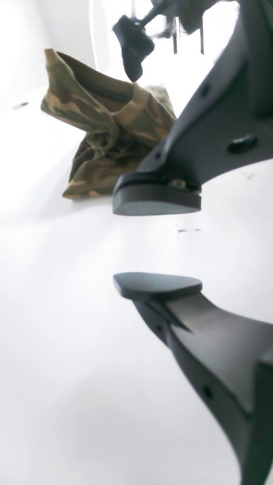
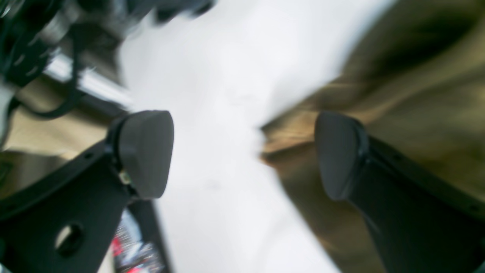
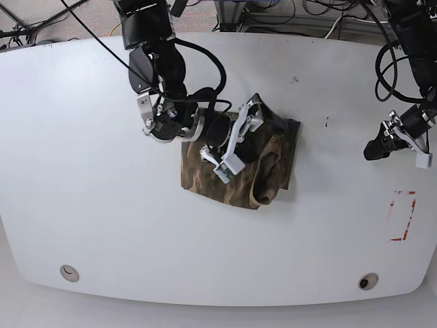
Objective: Fold the T-shirt properly
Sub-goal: 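Press the folded bundle flat with the right gripper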
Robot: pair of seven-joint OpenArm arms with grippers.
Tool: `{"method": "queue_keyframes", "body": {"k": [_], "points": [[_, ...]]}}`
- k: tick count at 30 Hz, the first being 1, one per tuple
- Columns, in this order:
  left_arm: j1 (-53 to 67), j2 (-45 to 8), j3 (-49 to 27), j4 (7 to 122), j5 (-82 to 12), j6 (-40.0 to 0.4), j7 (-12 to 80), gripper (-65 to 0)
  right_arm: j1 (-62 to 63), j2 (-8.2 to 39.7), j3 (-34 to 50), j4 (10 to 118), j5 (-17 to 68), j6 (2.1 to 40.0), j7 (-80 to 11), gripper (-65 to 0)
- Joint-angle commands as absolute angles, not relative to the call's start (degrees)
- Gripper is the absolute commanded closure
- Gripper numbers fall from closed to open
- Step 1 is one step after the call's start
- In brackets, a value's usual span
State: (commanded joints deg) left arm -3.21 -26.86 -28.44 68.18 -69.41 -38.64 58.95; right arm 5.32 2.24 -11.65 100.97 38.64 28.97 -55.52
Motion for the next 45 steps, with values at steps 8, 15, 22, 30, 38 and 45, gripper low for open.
{"method": "queue_keyframes", "body": {"k": [8,15,22,30,38,45], "points": [[-1.2,-26.9,-28.4,68.2,-69.1,-38.6,58.9,-23.2,9.6,-0.2,-11.7,93.8,38.0,29.4,-55.1,-55.3],[-0.2,-26.8,-28.1,70.9,-69.1,-38.6,58.9,-23.2,19.2,-6.5,-18.2,75.5,37.9,29.0,-45.1,-55.3],[0.8,-27.0,-25.2,77.3,-69.0,-38.3,58.9,-23.2,22.2,-4.4,-18.8,74.1,39.2,29.1,-43.1,-55.3],[0.7,-26.4,-13.8,92.4,-56.0,-38.3,58.6,-23.2,15.1,7.4,-11.1,89.3,47.2,29.1,-45.8,-55.3],[0.2,-17.6,-8.7,100.9,-44.1,-38.5,58.6,-23.2,14.9,15.5,-8.0,87.4,47.7,29.3,-45.7,-31.2],[-1.3,-7.4,-8.7,101.0,-31.0,-38.5,58.6,-23.2,18.5,15.3,-8.3,78.5,47.5,29.4,-45.1,-12.0]]}}
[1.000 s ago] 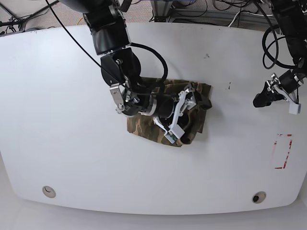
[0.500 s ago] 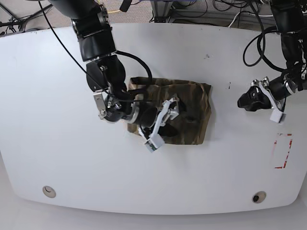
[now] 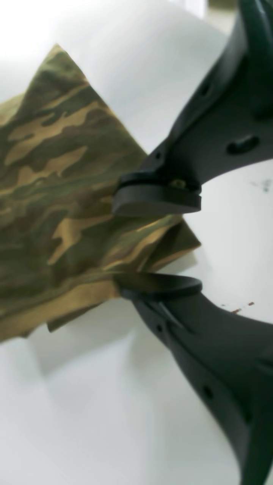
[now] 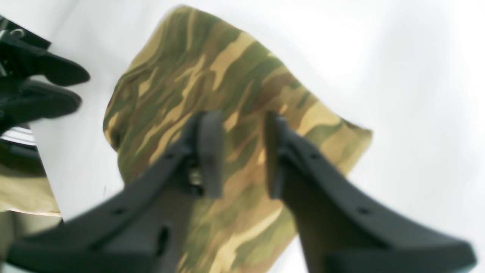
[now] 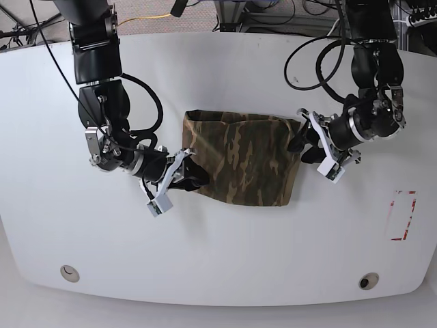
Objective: Fold the T-shirt properly
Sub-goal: 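Press the folded bundle flat with the right gripper, then grasp the folded bundle with the left gripper and drag it across the table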
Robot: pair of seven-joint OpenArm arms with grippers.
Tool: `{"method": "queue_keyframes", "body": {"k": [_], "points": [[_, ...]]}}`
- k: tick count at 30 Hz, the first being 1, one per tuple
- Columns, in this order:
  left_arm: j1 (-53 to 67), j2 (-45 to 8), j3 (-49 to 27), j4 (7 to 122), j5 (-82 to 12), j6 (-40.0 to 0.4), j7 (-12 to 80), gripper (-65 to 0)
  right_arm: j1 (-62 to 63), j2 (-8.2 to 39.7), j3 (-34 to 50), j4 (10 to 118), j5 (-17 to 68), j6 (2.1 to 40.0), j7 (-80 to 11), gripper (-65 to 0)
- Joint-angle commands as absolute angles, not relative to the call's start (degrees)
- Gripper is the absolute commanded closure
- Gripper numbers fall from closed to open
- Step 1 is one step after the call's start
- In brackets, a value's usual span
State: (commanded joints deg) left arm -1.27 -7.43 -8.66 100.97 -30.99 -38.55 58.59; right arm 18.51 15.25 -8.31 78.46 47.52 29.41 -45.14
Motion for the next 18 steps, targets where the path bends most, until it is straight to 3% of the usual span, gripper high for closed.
{"method": "queue_keyframes", "body": {"k": [4,10,14,18], "points": [[-1.6,-4.7,-8.1,99.6,-25.5,-38.5,58.6,-23.2,20.4,13.3,-8.4,74.2,42.0,30.3,-41.7,-11.6],[-2.9,-4.3,-3.9,92.8,-20.6,-38.6,56.6,-23.2,21.0,10.3,-8.2,69.3,25.3,36.5,-37.5,-10.9],[-4.1,-7.3,-2.6,88.1,-20.8,-38.6,53.4,-23.2,18.9,9.5,-8.0,67.3,17.7,37.4,-33.2,-10.8],[-7.2,-11.2,-0.6,83.9,-20.9,-39.4,53.3,-23.2,15.2,11.7,-8.0,72.6,18.2,37.2,-32.9,-7.3]]}}
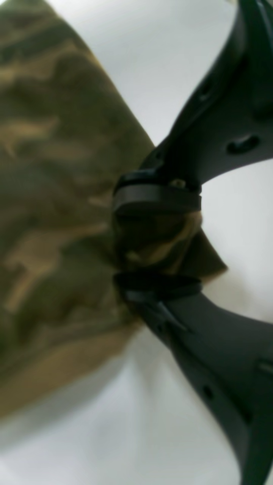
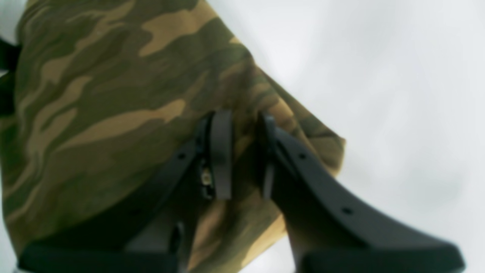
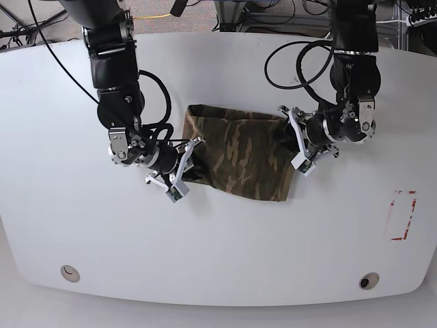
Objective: Fold the T-shirt properly
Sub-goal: 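Grasp the folded bundle with the left gripper and drag it across the table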
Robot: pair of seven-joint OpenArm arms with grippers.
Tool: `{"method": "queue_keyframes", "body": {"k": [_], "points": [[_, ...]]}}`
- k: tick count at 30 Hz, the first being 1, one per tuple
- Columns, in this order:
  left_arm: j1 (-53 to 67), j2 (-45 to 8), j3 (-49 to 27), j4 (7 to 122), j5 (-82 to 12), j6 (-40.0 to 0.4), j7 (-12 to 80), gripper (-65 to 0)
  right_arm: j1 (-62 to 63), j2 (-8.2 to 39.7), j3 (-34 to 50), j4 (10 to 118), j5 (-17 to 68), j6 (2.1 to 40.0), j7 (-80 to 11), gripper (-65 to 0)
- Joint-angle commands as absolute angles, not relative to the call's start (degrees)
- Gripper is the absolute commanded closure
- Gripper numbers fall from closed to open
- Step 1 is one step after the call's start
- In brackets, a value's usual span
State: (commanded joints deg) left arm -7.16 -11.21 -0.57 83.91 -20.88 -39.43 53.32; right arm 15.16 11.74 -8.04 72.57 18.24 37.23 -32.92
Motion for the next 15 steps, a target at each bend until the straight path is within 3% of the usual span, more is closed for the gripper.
{"method": "queue_keyframes", "body": {"k": [5,11,15], "points": [[-11.0,-15.7,-0.5,80.5,-20.5,-40.0,53.2,-23.2,9.0,12.7,-8.0,79.5,17.7,37.0,-34.3,-7.0],[-17.2,-17.5,-0.5,73.9,-20.4,-40.0,53.1,-23.2,2.2,12.1,-8.1,87.3,17.7,37.0,-38.9,-6.8],[-21.8,-17.2,0.7,68.0,-20.4,-40.0,51.2,-23.2,-1.2,8.4,-8.2,91.8,17.6,36.9,-41.3,-7.0]]}}
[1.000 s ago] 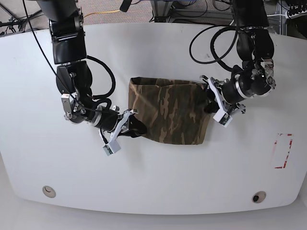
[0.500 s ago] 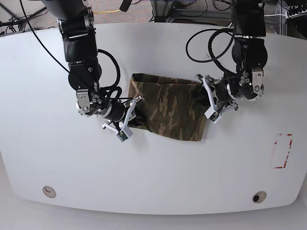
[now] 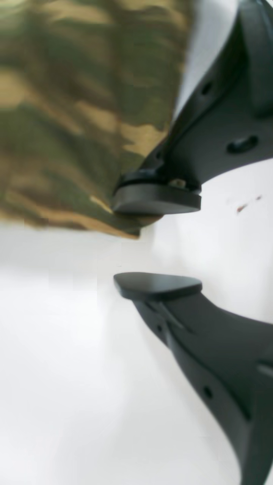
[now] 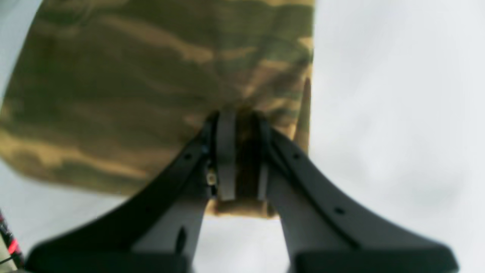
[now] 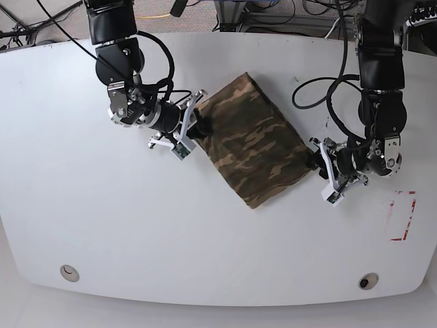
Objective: Fold the T-shirt properly
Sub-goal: 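Grasp the folded bundle with the left gripper and drag it across the table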
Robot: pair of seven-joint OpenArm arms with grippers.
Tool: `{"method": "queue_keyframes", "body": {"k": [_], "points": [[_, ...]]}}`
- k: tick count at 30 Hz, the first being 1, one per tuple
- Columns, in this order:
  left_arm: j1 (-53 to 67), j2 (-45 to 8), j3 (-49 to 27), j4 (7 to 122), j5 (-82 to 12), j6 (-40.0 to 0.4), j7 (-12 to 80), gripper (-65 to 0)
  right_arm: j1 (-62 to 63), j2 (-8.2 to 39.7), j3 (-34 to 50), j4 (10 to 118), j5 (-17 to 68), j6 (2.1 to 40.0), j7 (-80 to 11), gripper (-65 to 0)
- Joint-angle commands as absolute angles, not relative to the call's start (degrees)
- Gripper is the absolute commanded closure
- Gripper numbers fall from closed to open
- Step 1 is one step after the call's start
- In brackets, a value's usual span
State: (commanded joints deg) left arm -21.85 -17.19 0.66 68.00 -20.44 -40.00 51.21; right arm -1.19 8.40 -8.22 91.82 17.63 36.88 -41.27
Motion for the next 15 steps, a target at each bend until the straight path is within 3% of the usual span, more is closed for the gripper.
{"method": "queue_keyframes", "body": {"k": [9,15], "points": [[-26.7,-17.6,4.6,67.8,-20.5,-40.0,48.3,-23.2,-2.0,2.4,-8.3,96.3,17.6,36.9,-49.5,-7.1],[-27.3,-19.5,4.4,77.5,-20.9,-40.0,51.9,-23.2,-2.0,1.4,-8.2,103.6,18.0,36.9,-52.1,-7.1]]}}
